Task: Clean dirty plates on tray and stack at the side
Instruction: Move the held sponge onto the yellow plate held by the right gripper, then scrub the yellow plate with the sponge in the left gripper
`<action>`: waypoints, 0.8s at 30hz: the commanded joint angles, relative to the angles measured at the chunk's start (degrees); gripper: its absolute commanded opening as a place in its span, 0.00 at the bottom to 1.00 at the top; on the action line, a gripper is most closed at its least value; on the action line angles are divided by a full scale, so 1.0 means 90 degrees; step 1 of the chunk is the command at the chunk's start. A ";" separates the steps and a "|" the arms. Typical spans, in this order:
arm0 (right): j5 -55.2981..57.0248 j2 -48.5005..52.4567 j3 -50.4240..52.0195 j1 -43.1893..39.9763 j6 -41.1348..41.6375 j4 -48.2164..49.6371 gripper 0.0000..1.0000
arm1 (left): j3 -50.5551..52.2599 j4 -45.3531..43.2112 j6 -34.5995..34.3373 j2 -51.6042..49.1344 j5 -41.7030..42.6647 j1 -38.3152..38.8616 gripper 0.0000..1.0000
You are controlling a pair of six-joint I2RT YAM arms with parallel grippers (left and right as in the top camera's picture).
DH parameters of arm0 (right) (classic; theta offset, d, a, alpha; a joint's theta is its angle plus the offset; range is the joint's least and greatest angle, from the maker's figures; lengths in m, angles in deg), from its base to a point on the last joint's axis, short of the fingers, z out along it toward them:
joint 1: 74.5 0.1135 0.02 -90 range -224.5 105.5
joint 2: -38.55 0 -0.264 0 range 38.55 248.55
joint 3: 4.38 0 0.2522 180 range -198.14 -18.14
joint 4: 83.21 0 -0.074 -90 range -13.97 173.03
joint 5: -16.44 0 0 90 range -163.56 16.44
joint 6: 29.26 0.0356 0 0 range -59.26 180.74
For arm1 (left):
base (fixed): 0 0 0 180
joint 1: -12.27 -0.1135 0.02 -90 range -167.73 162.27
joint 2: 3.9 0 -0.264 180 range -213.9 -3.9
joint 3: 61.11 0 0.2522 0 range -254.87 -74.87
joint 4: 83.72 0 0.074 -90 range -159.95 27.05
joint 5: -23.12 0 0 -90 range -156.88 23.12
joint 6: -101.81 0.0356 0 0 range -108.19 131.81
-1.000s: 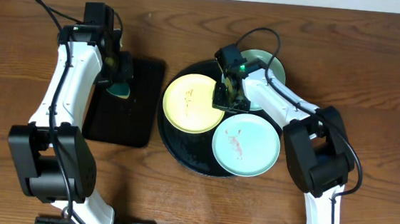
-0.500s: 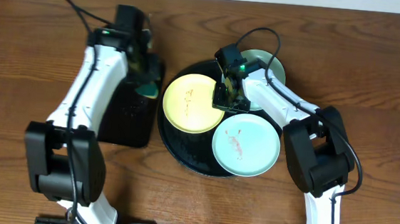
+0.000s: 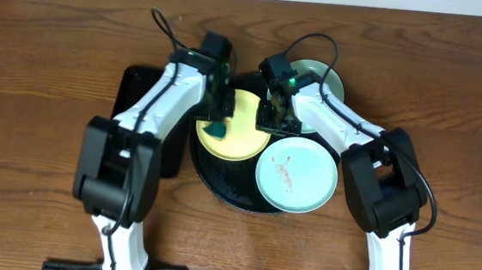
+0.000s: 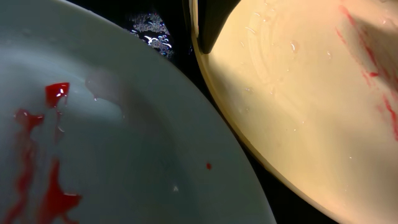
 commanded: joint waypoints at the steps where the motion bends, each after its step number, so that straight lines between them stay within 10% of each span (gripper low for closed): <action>1: 0.0177 0.0250 0.0012 0.0109 0.0039 0.0083 0.01 | 0.0061 0.0121 -0.0090 -0.0175 0.0092 0.0041 0.07; 15: 0.0177 0.0250 0.0015 0.0109 0.0039 0.0095 0.01 | 0.0141 -0.0619 -0.0129 -0.0454 0.1311 0.0272 0.07; 24: 0.0177 0.0250 0.0015 0.0109 0.0039 0.0095 0.01 | 0.0143 -0.1751 -0.0134 -0.0493 -0.1302 0.0270 0.07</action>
